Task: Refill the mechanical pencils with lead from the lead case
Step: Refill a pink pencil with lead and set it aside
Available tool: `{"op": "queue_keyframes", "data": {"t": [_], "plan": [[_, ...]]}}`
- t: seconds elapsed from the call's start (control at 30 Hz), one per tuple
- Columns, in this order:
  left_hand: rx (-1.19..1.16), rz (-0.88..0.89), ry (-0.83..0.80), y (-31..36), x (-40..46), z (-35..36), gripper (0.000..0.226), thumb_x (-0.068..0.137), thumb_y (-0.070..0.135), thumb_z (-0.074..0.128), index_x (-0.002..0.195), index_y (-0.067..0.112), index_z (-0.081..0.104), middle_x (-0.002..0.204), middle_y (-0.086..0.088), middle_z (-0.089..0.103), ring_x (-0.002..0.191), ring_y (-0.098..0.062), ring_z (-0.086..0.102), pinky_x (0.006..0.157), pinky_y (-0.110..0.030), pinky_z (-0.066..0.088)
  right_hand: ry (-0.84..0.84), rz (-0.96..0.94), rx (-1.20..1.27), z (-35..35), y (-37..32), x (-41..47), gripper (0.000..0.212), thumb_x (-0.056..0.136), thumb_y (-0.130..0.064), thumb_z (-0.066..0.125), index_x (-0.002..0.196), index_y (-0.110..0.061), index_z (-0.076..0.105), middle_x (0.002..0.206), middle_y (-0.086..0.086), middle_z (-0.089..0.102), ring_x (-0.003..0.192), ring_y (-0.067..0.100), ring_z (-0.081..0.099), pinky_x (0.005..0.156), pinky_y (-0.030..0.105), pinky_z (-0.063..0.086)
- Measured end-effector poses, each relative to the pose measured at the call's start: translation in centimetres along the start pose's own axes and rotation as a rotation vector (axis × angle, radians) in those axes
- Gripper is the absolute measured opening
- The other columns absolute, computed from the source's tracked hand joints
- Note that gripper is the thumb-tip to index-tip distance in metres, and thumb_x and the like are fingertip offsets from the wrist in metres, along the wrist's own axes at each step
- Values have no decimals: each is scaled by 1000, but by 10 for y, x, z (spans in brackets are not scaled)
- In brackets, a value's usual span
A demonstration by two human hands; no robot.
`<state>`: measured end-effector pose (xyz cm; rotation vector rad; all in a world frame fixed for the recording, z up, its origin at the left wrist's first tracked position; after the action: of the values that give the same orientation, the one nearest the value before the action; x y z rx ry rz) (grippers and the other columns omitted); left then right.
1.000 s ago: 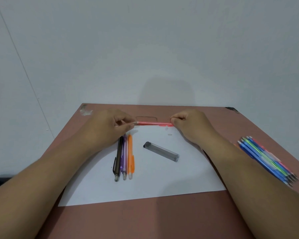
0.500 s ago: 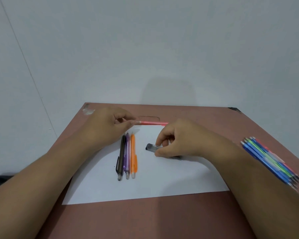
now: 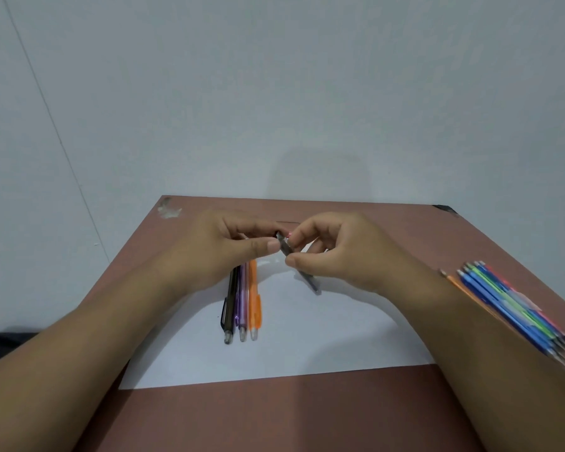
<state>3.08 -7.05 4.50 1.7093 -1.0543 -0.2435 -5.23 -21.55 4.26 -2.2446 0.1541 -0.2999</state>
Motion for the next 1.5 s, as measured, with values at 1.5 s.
{"op": "queue_keyframes", "data": {"t": [1.5], "plan": [[-556, -190, 289, -5, -2, -2, 21, 97, 15, 61, 110, 4, 73, 90, -14, 76, 79, -19, 72, 76, -25, 61, 130, -63, 186, -3, -2, 3, 35, 99, -13, 64, 114, -44, 70, 100, -8, 74, 78, 16, 74, 79, 38, 64]]}}
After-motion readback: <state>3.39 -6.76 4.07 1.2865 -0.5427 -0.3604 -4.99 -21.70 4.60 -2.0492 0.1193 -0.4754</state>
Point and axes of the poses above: each hand's wrist, its own x-axis towards the middle knuckle, its own z-axis out of the palm, y = z × x, the point moved 8 cm from there along x, towards the middle knuckle
